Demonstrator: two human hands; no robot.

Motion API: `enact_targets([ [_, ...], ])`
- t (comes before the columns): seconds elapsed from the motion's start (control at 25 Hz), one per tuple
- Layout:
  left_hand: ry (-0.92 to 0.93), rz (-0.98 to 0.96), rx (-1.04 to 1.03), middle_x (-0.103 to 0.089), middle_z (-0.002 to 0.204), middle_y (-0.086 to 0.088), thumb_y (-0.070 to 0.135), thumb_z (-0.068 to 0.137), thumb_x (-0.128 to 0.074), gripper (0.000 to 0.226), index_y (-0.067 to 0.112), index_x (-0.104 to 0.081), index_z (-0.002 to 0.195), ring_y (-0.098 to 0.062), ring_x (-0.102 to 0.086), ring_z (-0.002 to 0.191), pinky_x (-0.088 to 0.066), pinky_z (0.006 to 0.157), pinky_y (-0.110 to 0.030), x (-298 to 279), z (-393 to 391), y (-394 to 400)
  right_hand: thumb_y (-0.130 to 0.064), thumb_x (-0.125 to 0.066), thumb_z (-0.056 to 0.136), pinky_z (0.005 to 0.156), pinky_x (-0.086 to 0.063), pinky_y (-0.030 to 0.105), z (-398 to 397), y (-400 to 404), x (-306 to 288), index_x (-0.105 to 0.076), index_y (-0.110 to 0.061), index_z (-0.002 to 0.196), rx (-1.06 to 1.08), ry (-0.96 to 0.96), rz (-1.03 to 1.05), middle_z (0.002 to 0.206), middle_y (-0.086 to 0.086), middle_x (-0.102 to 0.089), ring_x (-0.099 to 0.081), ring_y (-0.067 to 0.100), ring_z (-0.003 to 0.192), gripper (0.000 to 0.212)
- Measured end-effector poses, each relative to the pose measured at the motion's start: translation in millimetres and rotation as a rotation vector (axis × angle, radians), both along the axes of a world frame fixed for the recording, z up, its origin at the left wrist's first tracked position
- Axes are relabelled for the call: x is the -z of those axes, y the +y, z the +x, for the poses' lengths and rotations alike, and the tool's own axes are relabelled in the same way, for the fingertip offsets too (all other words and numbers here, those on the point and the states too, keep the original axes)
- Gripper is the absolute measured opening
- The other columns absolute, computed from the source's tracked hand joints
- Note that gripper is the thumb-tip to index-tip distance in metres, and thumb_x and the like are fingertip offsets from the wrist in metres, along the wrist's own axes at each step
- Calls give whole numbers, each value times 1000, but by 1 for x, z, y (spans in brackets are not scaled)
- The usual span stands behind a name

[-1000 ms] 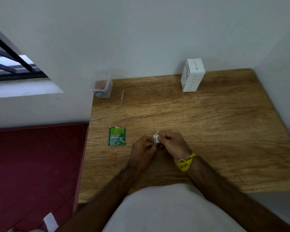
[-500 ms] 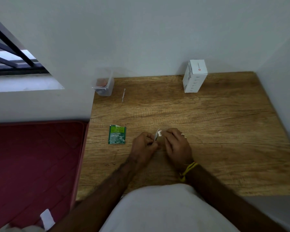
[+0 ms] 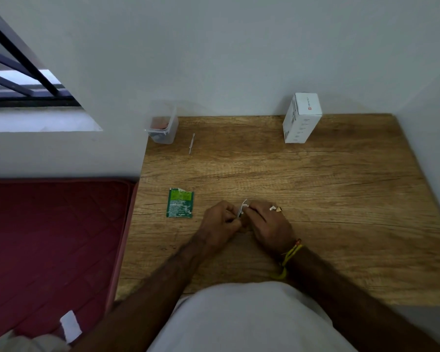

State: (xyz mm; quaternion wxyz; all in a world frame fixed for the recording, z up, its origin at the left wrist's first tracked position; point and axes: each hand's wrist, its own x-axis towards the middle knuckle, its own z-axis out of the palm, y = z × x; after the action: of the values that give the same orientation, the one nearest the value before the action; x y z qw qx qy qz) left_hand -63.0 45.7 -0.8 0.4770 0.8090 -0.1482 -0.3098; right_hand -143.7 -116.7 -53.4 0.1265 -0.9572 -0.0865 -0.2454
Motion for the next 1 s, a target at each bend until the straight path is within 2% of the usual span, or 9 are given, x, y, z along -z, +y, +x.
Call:
enact_targets([
  [0.12, 53, -4, 11, -76, 77, -5, 0, 86, -68, 17, 7, -59, 98, -11, -74, 70, -52, 55, -21, 1, 2, 1, -16, -54, 94, 79, -56, 44, -1, -4, -1, -68, 2, 114, -79, 2, -126, 108, 19, -68, -66, 32, 93, 30],
  [0.24, 115, -29, 52, -77, 85, -10, -3, 88, -64, 18, 8, -55, 100, -17, -76, 78, -53, 58, -21, 0, 4, 1, -19, -49, 93, 77, -51, 42, 10, -18, -5, -68, -4, 113, -66, 0, -207, 106, 13, -67, -64, 31, 88, 31],
  [0.36, 144, -50, 43, -77, 85, -13, -5, 88, -62, 18, 3, -55, 102, -21, -76, 79, -55, 60, -25, 3, 1, 1, -18, -47, 93, 80, -45, 41, 9, -16, 1, -67, -4, 112, -70, -5, -153, 106, 12, -67, -62, 29, 86, 32],
  [0.48, 146, -64, 16, -76, 84, -13, -5, 88, -62, 19, 0, -55, 104, -23, -76, 78, -55, 63, -33, 3, -1, 1, -17, -46, 95, 77, -46, 40, 5, -15, 1, -67, -3, 114, -125, -14, -175, 107, 11, -67, -60, 27, 85, 32],
  [0.64, 148, -60, 13, -77, 85, -13, -5, 88, -63, 18, 0, -56, 104, -23, -76, 78, -55, 61, -29, 1, -2, 0, -17, -46, 95, 77, -43, 38, 7, -18, -4, -68, -2, 112, -131, -16, -182, 106, 11, -68, -59, 26, 84, 32],
  [0.76, 153, -63, 22, -76, 85, -15, -5, 88, -62, 18, 0, -56, 104, -23, -76, 79, -58, 69, -38, 1, 0, 0, -18, -46, 94, 79, -44, 38, 6, -18, -5, -69, -2, 112, -109, -38, -190, 107, 10, -68, -61, 25, 86, 32],
  [0.92, 176, -62, 23, -77, 87, -14, -4, 90, -61, 17, 1, -56, 105, -20, -76, 79, -58, 68, -34, -2, 0, 0, -18, -47, 95, 81, -45, 38, 7, -18, -4, -70, -1, 111, -104, -36, -160, 106, 13, -69, -61, 26, 90, 32],
  [1.0, 174, -73, 12, -77, 89, -14, -2, 91, -61, 16, 0, -56, 105, -20, -76, 80, -59, 64, -31, -4, -1, 1, -17, -46, 97, 83, -48, 39, 0, -12, -5, -70, -1, 110, -56, -26, -24, 106, 13, -69, -59, 25, 94, 32],
])
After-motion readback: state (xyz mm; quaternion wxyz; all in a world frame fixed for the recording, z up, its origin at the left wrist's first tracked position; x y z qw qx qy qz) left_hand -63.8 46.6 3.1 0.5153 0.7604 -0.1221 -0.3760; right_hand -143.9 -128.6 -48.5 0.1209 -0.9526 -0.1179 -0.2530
